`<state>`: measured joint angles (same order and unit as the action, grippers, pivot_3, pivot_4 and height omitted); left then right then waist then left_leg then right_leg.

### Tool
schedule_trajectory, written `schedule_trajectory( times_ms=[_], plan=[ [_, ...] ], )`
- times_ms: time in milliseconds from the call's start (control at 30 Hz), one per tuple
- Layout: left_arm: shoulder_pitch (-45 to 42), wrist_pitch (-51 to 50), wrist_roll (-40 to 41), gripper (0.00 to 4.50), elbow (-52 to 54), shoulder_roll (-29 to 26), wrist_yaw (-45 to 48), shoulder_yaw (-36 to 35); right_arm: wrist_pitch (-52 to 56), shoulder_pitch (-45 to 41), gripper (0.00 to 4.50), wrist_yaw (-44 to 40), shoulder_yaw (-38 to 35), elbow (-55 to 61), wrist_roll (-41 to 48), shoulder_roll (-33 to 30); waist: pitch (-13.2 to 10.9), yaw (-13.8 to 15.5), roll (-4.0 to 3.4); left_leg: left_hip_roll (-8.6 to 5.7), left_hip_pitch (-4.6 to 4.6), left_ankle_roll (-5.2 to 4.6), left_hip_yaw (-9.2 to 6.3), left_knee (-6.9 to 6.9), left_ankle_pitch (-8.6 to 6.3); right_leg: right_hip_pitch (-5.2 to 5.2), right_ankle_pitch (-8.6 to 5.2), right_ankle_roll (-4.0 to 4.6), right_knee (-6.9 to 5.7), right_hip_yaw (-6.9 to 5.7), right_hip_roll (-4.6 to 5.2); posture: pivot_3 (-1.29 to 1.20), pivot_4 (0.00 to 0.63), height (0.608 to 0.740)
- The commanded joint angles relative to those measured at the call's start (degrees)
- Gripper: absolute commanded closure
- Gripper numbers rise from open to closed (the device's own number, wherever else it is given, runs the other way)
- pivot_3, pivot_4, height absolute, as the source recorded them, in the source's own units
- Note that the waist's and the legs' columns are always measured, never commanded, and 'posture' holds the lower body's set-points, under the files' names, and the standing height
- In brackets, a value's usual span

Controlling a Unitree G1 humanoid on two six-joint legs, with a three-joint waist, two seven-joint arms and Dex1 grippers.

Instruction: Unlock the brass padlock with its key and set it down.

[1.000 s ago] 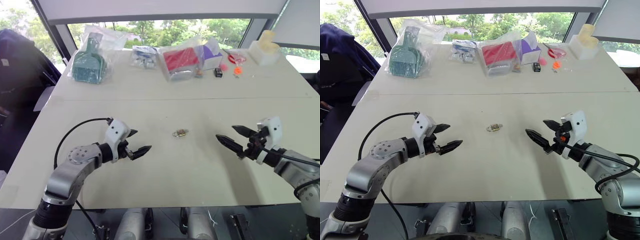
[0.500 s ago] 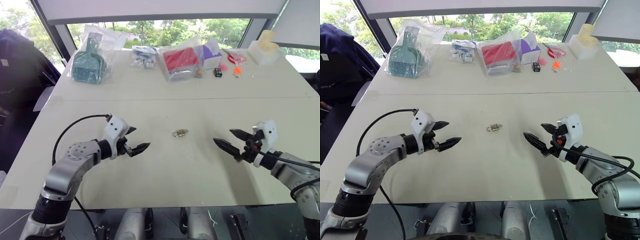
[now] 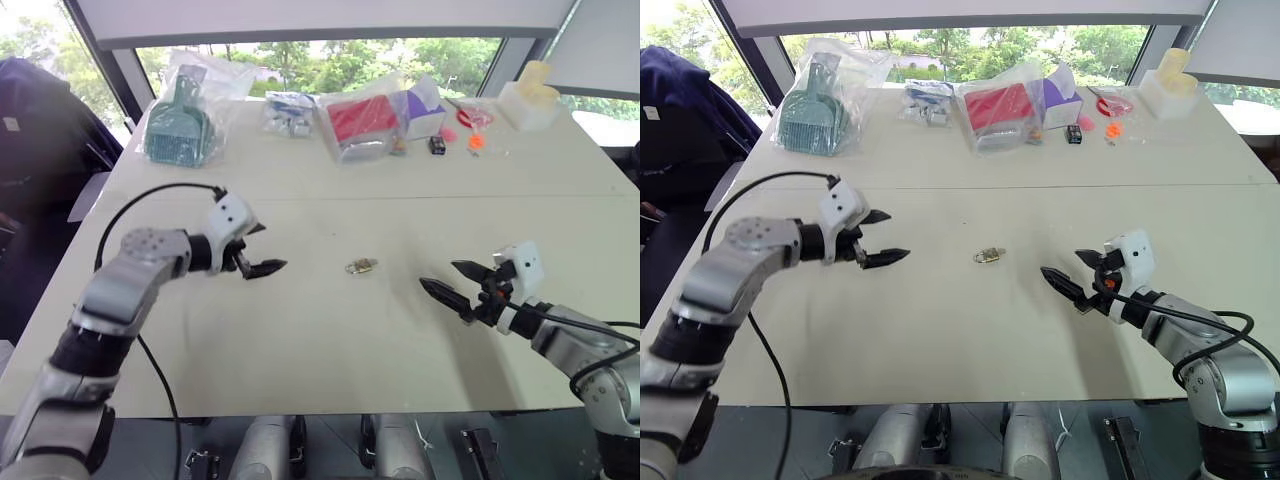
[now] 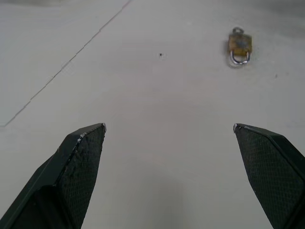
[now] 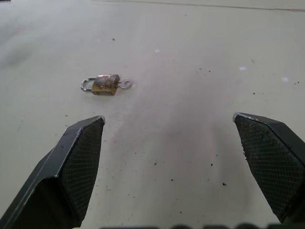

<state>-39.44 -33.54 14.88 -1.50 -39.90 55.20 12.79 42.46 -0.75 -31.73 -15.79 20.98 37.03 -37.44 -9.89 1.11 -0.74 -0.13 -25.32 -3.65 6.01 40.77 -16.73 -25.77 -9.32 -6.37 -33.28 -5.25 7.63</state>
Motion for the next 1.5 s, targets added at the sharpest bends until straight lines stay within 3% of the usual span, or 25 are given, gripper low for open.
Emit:
schedule_trajectory(
  times_ms=[33,267,500,700,1033,1133,1400,1500],
  plan=[
    [-9.9,3.0,-1.2,0.0,-10.4,4.4,7.3,3.5,2.0,-0.7,0.02,1.9,-0.2,1.2,-0.3,0.0,0.0,0.1,0.0,-0.01,0.0,0.03,0.01,0.01,0.02,0.02,0.0,0.0,0.03,0.0,0.0,0.0,0.15,0.735],
    [-26.1,7.9,-7.1,0.0,-34.5,19.3,11.7,9.0,1.8,1.4,0.02,6.0,-1.2,6.5,-0.1,3.1,0.0,-0.3,0.07,-0.04,-0.04,0.11,0.04,0.05,0.1,0.08,0.09,-0.25,0.07,0.0,-0.02,0.0,0.15,0.735],
    [-30.4,12.3,-13.6,0.0,-50.0,30.9,7.5,10.5,3.1,2.8,0.02,10.9,-3.3,12.6,0.9,5.6,-0.1,-0.3,0.09,-0.01,-0.04,-0.4,-0.02,0.12,-0.2,0.07,0.07,-0.27,0.05,0.0,0.01,0.0,0.15,0.735],
    [-27.9,11.8,-16.8,0.0,-51.7,34.2,5.2,10.7,2.8,2.3,0.02,12.6,-4.5,13.0,0.7,5.7,-0.1,-0.3,0.11,0.0,-0.06,-0.44,-0.03,0.15,-0.23,0.03,0.06,-0.24,0.04,0.01,0.04,0.0,0.15,0.735],
    [-23.5,10.0,-21.2,0.0,-46.4,33.1,5.5,12.3,3.0,-0.8,0.02,13.6,-3.4,11.9,0.6,5.7,0.0,-0.3,0.09,0.0,-0.04,-0.47,-0.06,0.21,-0.25,0.07,-0.01,-0.09,0.03,0.01,0.07,0.0,0.15,0.735],
    [-21.9,9.5,-22.4,0.84,-44.3,32.6,5.8,13.1,2.9,-0.6,0.0,13.7,-3.6,12.1,0.6,5.8,0.0,-0.3,0.09,0.0,-0.05,-0.48,-0.05,0.21,-0.25,0.06,-0.01,-0.09,0.02,0.01,0.06,0.0,0.15,0.735],
    [-17.5,7.4,-24.4,3.59,-37.7,31.1,7.1,14.7,2.5,-0.1,0.0,13.8,-3.5,11.9,0.4,6.2,0.0,-0.3,0.07,0.0,0.0,-0.48,-0.06,0.21,-0.25,0.1,-0.01,-0.09,-0.01,0.01,0.06,0.0,0.15,0.735],
    [-17.5,11.1,-24.3,3.59,-36.3,30.5,5.3,13.3,3.4,-1.1,0.0,14.3,-3.7,11.7,1.7,7.3,0.0,-0.3,0.07,0.0,0.01,-0.48,-0.08,0.22,-0.25,0.12,-0.01,-0.09,-0.01,0.01,0.06,0.0,0.15,0.735]
  ],
)
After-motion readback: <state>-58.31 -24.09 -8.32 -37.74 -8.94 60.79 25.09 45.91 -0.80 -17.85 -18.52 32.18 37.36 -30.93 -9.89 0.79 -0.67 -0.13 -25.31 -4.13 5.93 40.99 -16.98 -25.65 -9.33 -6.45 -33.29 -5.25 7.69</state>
